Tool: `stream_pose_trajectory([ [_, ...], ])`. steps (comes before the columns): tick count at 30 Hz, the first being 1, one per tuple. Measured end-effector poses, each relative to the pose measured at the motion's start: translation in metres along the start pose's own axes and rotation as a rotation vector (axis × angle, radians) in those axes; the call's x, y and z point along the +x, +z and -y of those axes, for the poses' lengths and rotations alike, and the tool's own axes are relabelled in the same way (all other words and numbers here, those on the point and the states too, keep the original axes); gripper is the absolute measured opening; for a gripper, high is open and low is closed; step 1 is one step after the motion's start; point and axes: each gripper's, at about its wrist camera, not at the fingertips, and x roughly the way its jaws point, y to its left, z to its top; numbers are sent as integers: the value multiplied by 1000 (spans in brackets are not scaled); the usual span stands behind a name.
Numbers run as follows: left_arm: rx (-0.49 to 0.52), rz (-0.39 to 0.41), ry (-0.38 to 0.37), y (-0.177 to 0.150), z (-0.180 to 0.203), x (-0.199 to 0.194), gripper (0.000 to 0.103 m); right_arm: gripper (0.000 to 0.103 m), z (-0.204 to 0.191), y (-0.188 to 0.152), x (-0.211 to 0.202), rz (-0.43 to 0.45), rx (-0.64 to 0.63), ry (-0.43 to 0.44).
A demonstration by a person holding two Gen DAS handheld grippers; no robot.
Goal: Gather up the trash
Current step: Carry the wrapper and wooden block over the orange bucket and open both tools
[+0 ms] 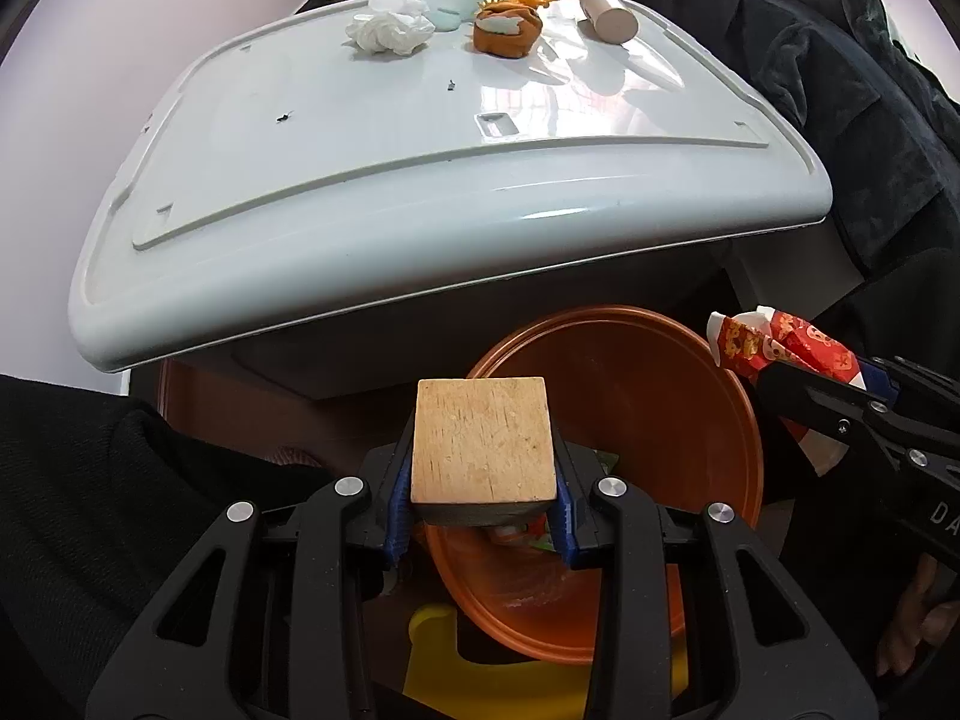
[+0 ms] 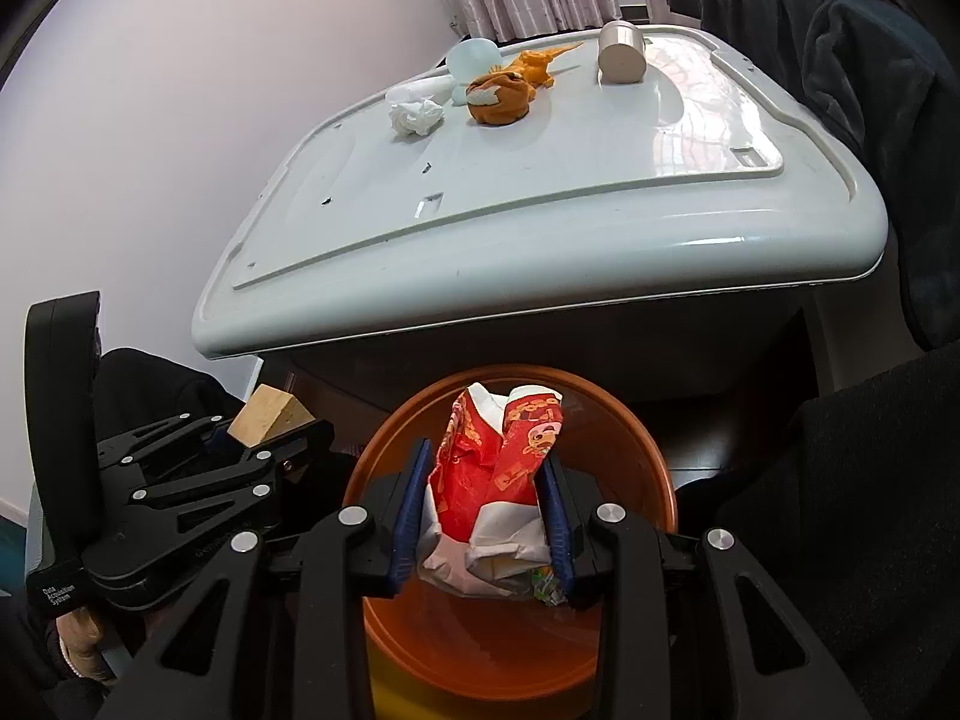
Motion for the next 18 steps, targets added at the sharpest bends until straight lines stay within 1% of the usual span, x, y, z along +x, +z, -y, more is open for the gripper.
stream_pose_trajectory([
  [9, 0, 2, -1, 0, 2, -1, 35, 35, -2, -1, 0, -1, -4, -3],
  [10, -1, 2, -5, 0, 2, -2, 35, 39, -3, -1, 0, -5, -3, -3],
  [11, -1, 0, -7, 0, 2, -1, 37, 50, -3, -2, 1, -11, -2, -10],
  [12, 0, -10, -4, 0, 2, 0, 52, 68, -2, -2, 2, -20, 5, -14],
  [13, -1, -16, 11, 1, 2, 0, 71, 75, -1, -2, 2, -17, 13, -21],
  [14, -1, -13, 15, 0, 2, 0, 76, 77, 1, -2, 0, -9, 22, -23],
  [18, -6, -4, 5, 3, 0, -4, 77, 77, 10, 1, -6, 1, 67, 6],
])
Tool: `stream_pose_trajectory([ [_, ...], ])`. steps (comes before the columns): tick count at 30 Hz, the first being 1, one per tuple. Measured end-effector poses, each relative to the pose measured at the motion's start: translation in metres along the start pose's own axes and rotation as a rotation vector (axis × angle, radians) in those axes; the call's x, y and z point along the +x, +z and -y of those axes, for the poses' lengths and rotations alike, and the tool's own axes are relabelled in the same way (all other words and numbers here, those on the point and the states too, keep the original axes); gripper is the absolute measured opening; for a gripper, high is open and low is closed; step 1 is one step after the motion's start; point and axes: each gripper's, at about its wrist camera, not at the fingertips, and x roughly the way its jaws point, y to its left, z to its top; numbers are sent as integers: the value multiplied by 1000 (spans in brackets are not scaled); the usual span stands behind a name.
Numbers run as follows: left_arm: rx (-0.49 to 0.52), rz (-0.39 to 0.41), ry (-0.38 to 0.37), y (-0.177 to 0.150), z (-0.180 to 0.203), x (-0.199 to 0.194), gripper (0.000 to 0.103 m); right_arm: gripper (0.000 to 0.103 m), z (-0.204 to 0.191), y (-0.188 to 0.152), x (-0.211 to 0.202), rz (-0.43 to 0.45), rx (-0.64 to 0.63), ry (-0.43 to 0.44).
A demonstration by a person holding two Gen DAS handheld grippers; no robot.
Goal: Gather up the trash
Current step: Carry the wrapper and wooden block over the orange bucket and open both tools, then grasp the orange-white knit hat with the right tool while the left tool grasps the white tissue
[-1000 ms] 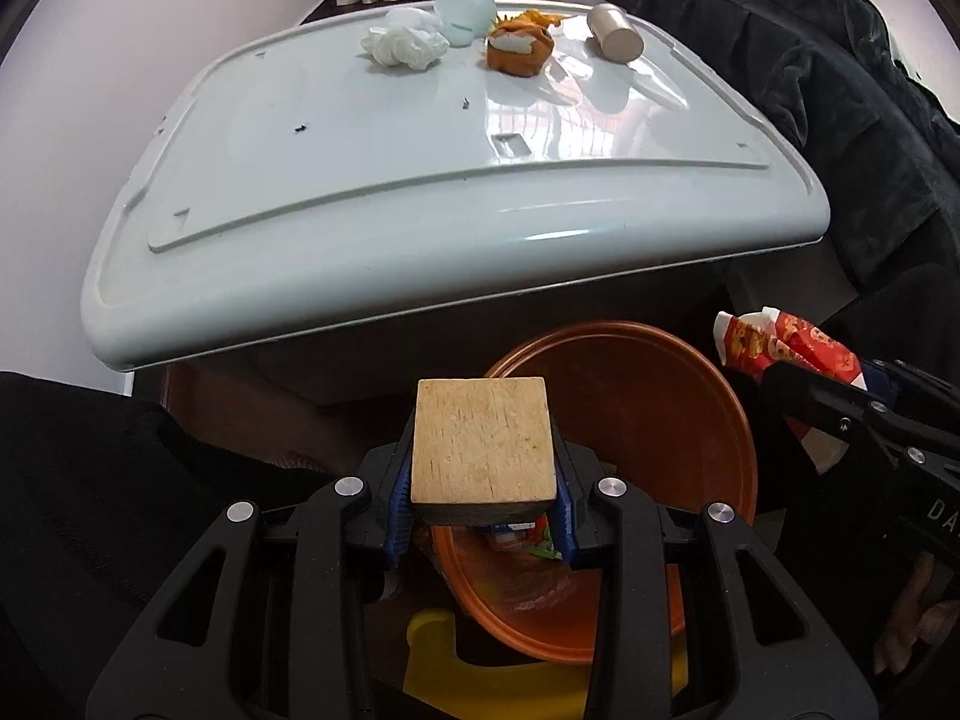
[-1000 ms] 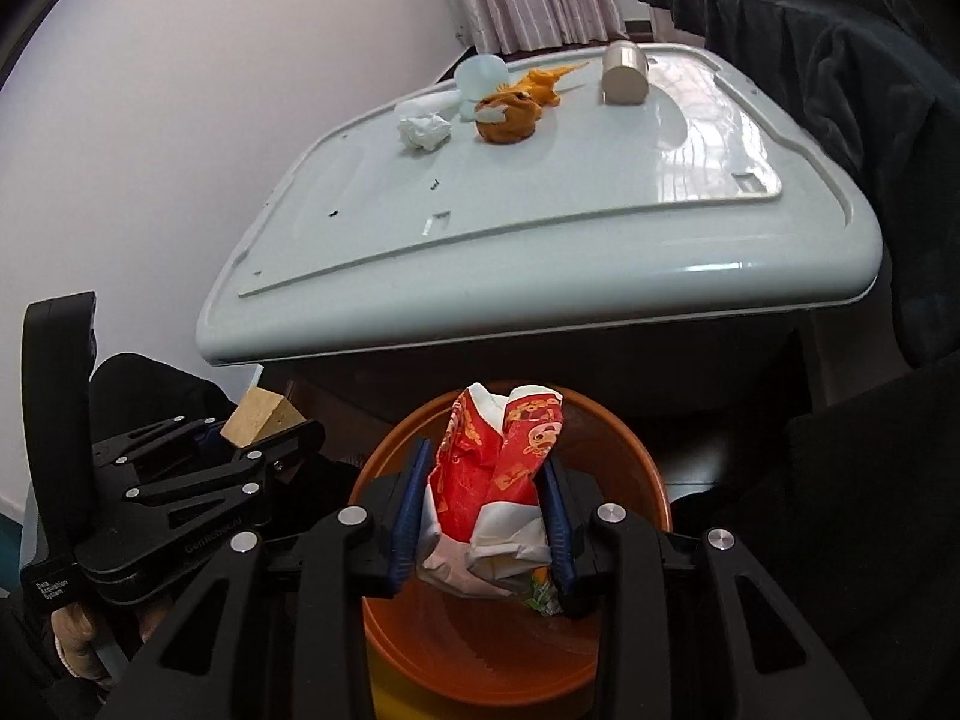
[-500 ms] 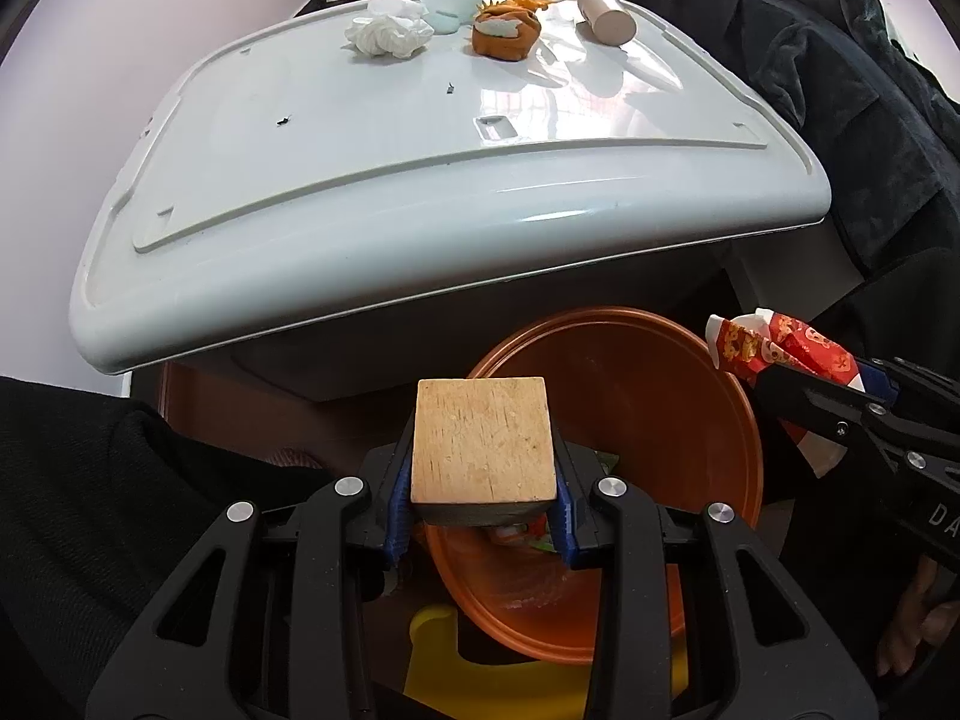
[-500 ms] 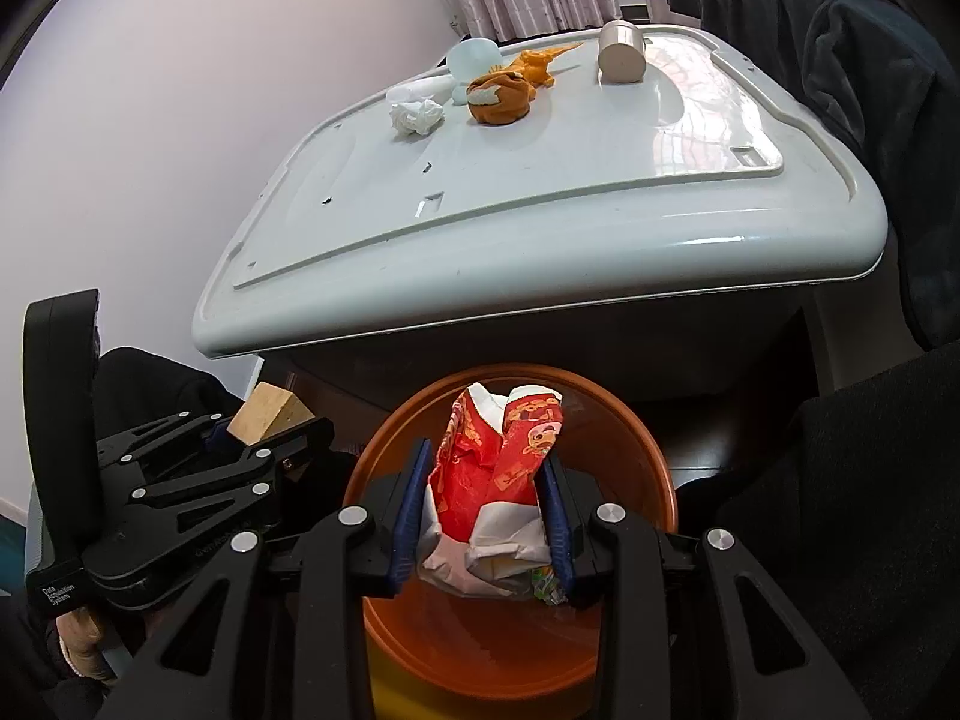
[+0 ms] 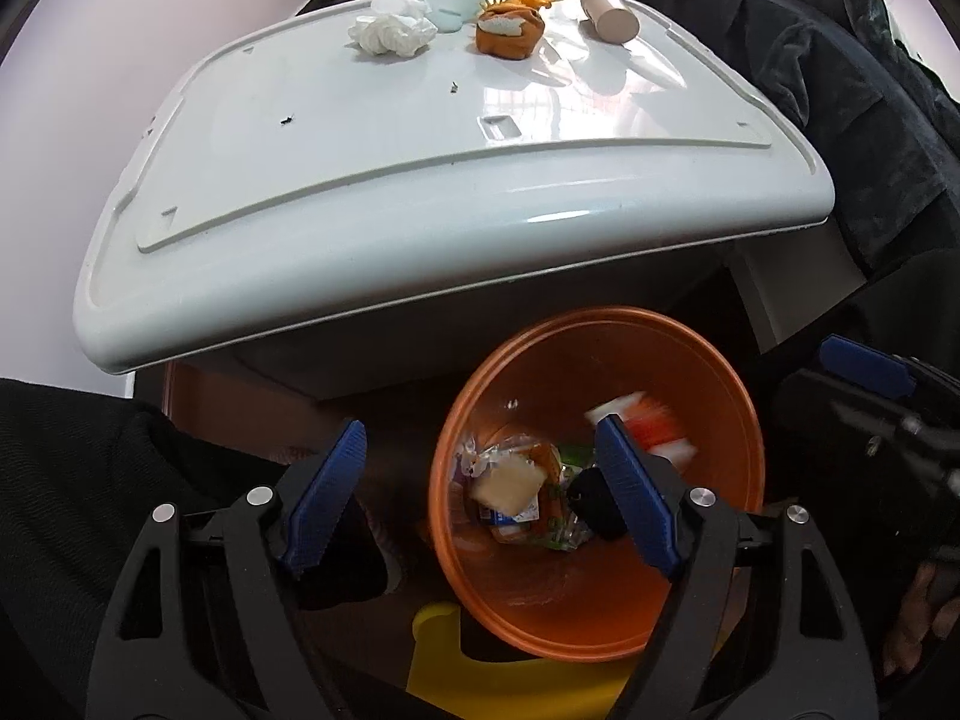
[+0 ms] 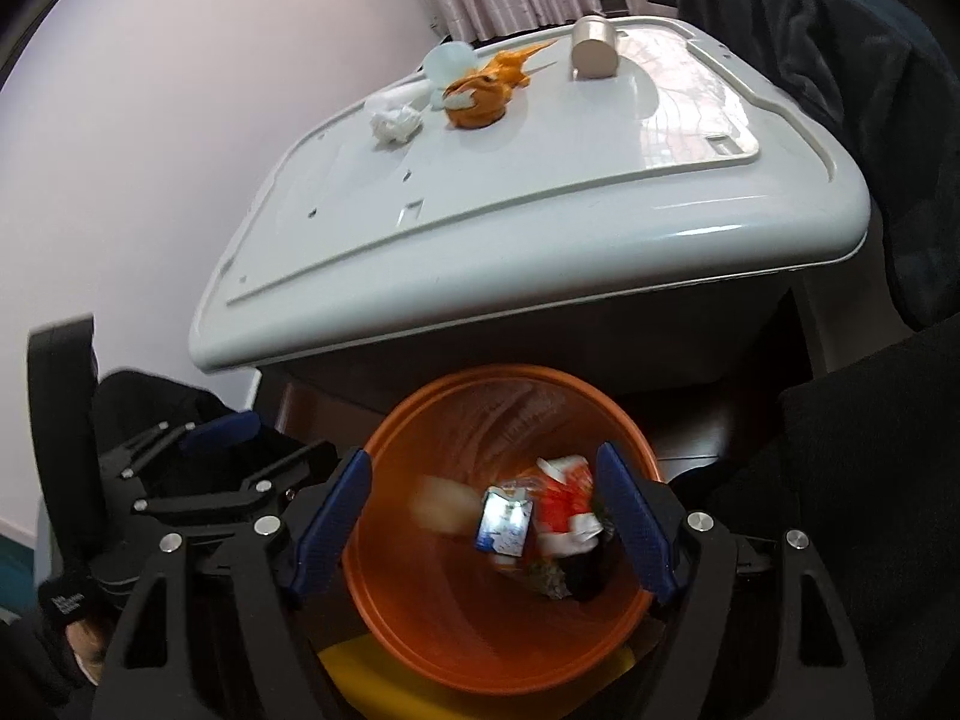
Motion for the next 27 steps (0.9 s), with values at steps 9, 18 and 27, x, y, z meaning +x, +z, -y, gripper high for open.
stream_pose_trajectory([
  [9, -74, 136, 7, 70, -45, -21, 77, 77, -1, 101, 3, 70, -65, 8],
  [18, -225, 146, 74, 98, -88, 11, 77, 83, -35, 240, 122, 89, -147, -82],
  [27, -256, 126, 73, 96, -101, 13, 77, 33, -38, 251, 168, 1, -83, -122],
])
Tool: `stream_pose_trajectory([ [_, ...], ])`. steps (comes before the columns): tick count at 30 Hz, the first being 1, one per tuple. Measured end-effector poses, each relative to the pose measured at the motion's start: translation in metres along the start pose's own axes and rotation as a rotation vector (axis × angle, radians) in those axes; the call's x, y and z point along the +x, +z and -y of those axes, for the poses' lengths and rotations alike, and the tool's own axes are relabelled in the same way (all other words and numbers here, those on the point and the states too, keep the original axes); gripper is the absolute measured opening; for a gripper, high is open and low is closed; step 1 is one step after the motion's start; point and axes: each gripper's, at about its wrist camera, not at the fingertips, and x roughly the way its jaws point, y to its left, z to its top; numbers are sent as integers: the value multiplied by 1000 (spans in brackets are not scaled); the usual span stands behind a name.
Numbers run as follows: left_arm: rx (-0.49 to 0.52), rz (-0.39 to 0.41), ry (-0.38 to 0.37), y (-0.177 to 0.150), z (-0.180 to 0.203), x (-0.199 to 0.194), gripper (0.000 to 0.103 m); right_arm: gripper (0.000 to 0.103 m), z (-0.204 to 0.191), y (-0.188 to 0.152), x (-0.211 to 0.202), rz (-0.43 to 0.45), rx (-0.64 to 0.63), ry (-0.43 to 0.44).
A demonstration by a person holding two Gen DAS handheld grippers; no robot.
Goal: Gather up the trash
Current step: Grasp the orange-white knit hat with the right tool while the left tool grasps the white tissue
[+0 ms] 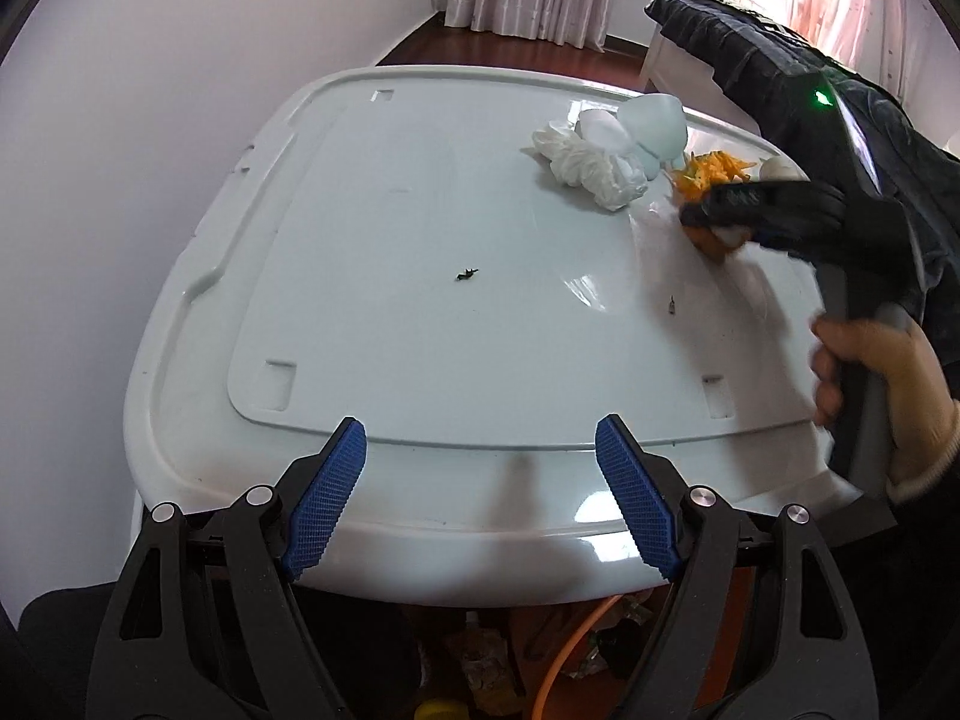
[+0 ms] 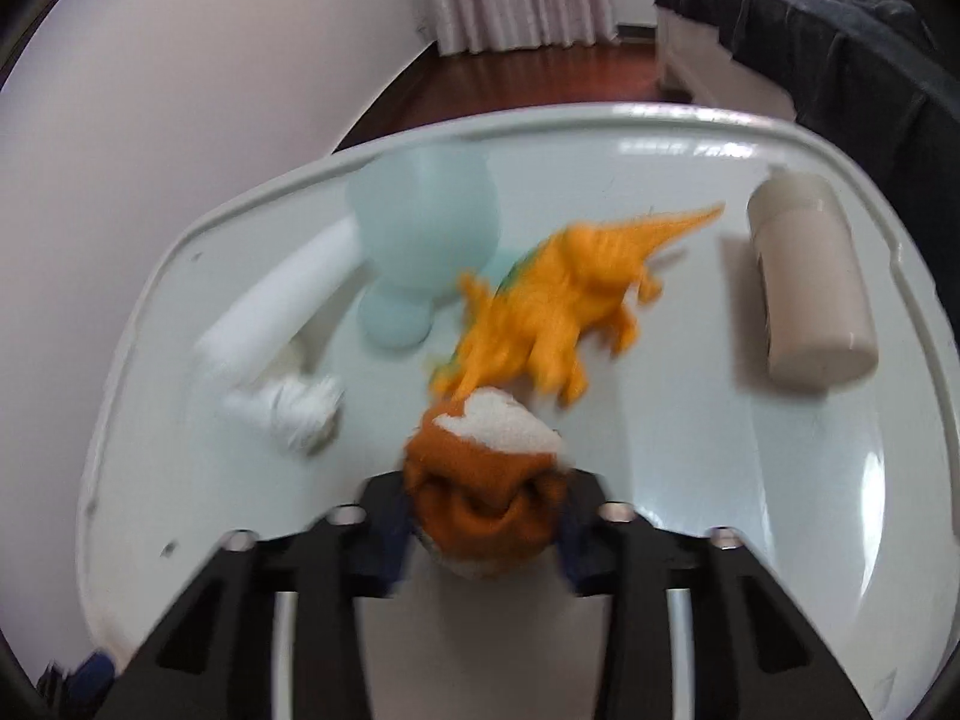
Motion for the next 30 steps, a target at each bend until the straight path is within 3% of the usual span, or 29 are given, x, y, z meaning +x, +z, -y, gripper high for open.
stream_pose_trajectory([
  [5, -11, -16, -31, 18, 8, 6, 77, 34, 10, -43, -67, 15, -19, 150],
  [10, -49, -25, -115, 66, 43, 34, 77, 36, 35, -78, -128, 141, -85, 88],
  [14, -99, 59, -137, 106, 69, 61, 77, 36, 58, -84, -127, 159, -30, 101],
  [20, -136, 52, -2, 135, 81, 112, 77, 37, 65, -80, -124, 160, -2, 146],
  [21, -139, 48, 4, 136, 80, 117, 72, 38, 65, -80, -125, 163, 5, 151],
  [22, -140, 44, 12, 138, 79, 122, 58, 38, 67, -79, -125, 165, 12, 158],
  [26, -83, 73, 47, 142, 77, 132, 51, 38, 69, -76, -121, 148, 46, 205],
  [30, -65, 68, 17, 132, 69, 124, 42, 38, 70, -75, -119, 146, 53, 210],
])
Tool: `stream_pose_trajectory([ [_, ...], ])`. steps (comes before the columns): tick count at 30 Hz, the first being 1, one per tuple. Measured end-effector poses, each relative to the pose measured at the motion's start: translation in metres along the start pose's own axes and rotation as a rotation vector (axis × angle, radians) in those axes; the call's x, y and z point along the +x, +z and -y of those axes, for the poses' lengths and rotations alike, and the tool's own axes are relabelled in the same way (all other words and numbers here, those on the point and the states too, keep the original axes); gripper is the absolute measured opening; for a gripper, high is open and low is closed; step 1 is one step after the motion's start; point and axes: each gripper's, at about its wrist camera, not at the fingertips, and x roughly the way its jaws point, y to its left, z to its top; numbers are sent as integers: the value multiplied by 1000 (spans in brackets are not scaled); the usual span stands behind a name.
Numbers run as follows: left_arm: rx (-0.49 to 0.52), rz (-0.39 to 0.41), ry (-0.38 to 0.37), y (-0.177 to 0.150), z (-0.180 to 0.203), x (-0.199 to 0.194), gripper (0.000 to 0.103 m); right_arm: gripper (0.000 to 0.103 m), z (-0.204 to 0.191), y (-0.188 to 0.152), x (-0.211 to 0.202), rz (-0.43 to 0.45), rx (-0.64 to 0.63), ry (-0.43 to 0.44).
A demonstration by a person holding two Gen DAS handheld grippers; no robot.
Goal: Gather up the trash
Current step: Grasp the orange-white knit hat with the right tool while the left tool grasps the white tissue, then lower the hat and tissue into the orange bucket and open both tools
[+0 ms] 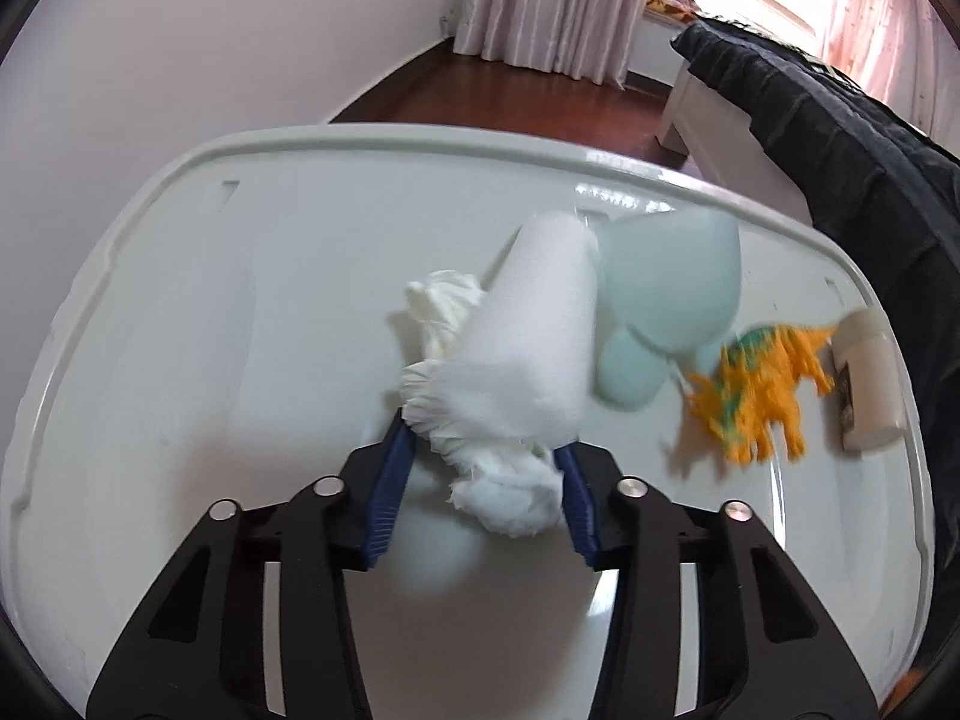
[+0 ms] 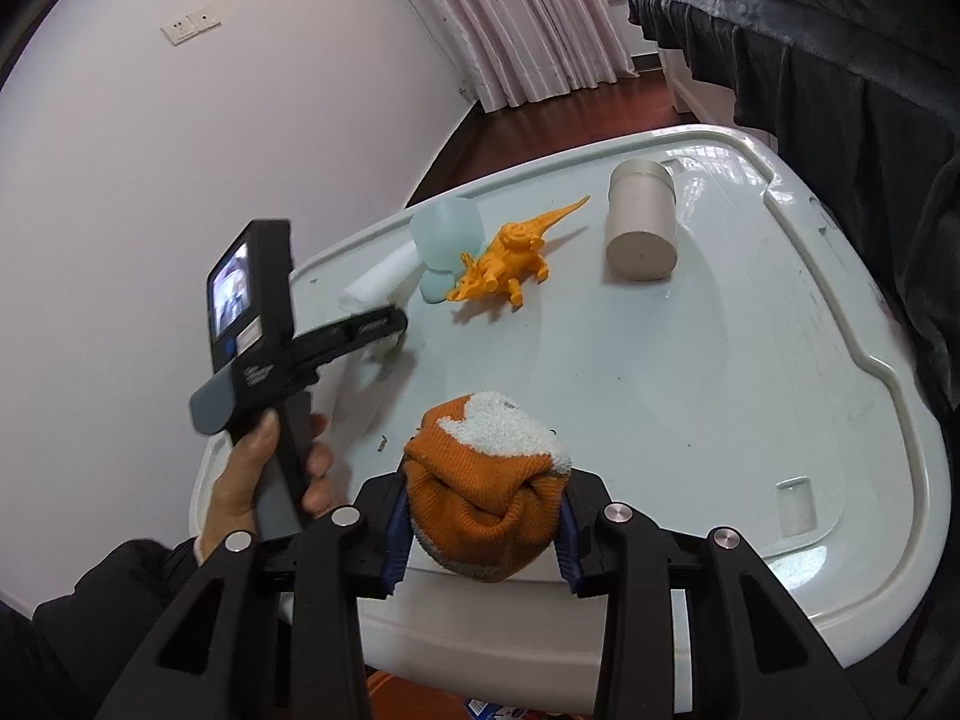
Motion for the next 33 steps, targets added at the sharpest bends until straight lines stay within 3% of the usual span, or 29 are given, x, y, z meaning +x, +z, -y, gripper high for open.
stream_pose_trajectory([
  [8, 105, -67, -73, -58, -21, -82, 41, 38, -15, -6, 7, -39, -11, 53],
  [14, 182, 7, -125, -116, -26, -168, 41, 38, -42, -31, -17, 4, -120, -10],
  [18, 240, 36, -98, -169, -24, -205, 41, 40, -55, -67, -49, 7, -129, -14],
  [23, 280, -75, -175, -217, -12, -207, 42, 41, -67, -128, -82, -42, -121, -36],
  [27, 297, -174, -214, -242, -11, -195, 42, 41, -66, -165, -83, -95, -89, -61],
  [33, 303, -194, -213, -250, -11, -191, 42, 41, -55, -184, -74, -145, -33, -87],
])
